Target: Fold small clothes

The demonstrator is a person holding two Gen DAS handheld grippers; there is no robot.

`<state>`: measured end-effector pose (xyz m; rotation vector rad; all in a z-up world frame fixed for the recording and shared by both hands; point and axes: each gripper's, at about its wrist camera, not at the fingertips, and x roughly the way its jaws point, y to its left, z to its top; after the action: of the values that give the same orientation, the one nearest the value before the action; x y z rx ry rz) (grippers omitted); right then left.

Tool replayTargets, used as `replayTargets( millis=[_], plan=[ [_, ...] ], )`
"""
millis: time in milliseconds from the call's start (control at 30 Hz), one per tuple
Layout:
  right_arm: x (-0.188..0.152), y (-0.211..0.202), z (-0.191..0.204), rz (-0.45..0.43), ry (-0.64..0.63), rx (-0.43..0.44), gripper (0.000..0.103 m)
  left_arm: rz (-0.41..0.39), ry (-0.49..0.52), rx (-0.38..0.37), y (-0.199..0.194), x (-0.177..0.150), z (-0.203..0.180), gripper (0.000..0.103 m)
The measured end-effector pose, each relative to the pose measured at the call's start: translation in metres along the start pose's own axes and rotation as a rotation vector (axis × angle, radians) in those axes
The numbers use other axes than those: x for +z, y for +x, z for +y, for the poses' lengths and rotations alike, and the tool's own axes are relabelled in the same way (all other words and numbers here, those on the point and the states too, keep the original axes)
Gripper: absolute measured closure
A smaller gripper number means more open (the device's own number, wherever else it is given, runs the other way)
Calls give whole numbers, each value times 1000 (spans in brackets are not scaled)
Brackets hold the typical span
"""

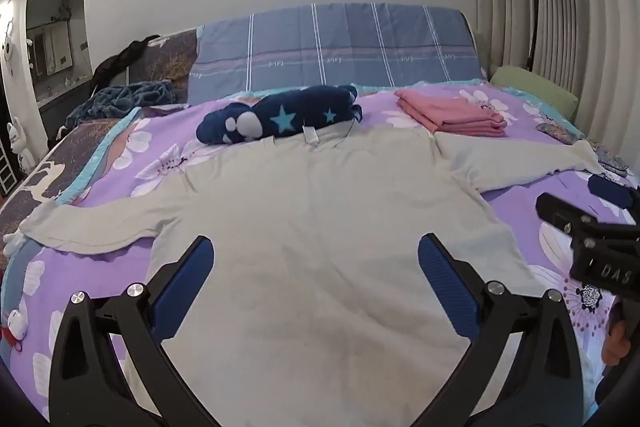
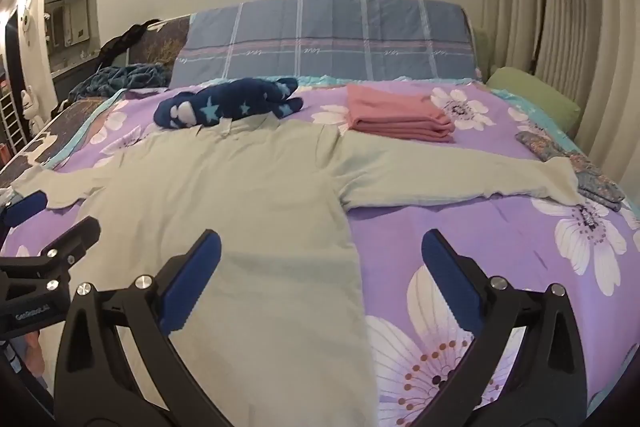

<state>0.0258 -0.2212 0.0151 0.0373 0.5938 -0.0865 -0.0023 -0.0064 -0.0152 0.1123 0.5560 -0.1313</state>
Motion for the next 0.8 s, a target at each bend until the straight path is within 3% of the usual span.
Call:
replayTargets(
  millis=[200, 333, 533, 800],
  plan=[
    [-1, -3, 4, -37, 17, 7, 2, -53, 32, -15, -3, 2, -3, 1],
    [-4, -7, 11, -87, -23, 19, 2, -134, 59, 37, -9, 4, -8, 1],
    [-3, -7, 10, -90, 14, 47, 2, -126, 1, 11, -7, 8, 0, 1],
    [-4, -6, 9, -88, 19, 30, 2, -71, 19, -49, -3, 2, 1, 1]
  ],
)
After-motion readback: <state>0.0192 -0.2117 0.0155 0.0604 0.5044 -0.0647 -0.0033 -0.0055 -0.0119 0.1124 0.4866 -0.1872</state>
